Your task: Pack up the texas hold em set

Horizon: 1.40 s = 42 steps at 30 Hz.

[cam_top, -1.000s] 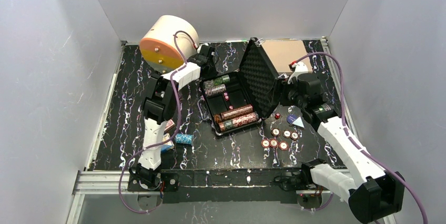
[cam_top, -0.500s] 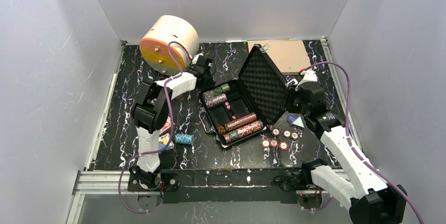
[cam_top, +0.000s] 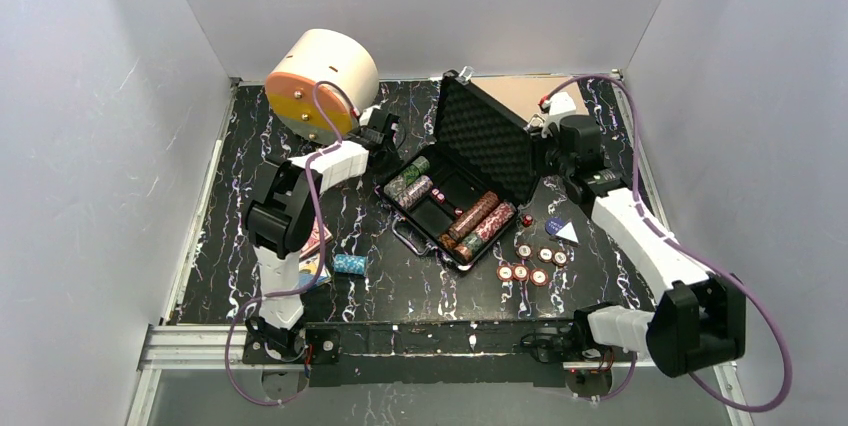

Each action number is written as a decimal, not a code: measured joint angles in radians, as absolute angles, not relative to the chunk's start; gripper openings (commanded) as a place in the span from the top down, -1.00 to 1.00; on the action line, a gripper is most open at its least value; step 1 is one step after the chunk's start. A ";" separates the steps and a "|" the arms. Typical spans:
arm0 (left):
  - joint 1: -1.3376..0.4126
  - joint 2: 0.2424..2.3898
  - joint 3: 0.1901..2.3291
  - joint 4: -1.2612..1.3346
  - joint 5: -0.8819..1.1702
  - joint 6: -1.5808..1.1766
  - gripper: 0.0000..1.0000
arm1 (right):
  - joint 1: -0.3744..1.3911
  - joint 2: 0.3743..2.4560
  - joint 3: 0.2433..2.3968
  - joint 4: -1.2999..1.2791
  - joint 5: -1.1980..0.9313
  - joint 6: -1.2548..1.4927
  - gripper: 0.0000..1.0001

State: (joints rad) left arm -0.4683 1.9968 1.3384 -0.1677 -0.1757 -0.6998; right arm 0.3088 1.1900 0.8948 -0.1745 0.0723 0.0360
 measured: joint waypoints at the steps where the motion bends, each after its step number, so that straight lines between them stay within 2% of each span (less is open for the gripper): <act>1: -0.467 1.991 1.329 -0.164 -0.178 -0.698 0.68 | 0.306 1.209 0.906 -0.164 0.064 0.019 0.24; 5: -0.467 1.968 1.304 -0.167 -0.192 -0.685 0.68 | 0.286 1.290 0.954 -0.114 0.025 -0.033 0.14; 12: -0.467 1.952 1.315 -0.264 -0.243 -0.652 0.59 | 0.273 1.363 0.993 -0.061 -0.016 -0.021 -0.34; 19: -0.467 1.945 1.352 -0.375 -0.268 -0.599 0.38 | 0.286 1.339 0.978 -0.061 -0.034 0.064 -0.72; 22: -0.466 1.932 1.368 -0.403 -0.262 -0.576 0.26 | 0.296 1.275 0.940 -0.073 -0.022 0.114 -0.96; 31: -0.466 1.873 1.407 -0.427 -0.220 -0.521 -0.27 | 0.303 0.977 0.918 -0.258 0.086 0.268 -0.93; 36: -0.466 1.848 1.407 -0.427 -0.216 -0.507 -0.43 | 0.303 0.869 0.894 -0.390 0.074 0.420 -0.45; 39: -0.466 1.836 1.407 -0.427 -0.205 -0.506 -0.46 | 0.303 0.849 0.794 -0.439 0.017 0.528 -0.21; 42: -0.466 1.807 1.396 -0.426 -0.194 -0.509 -0.47 | 0.303 0.883 0.684 -0.471 -0.043 0.625 -0.14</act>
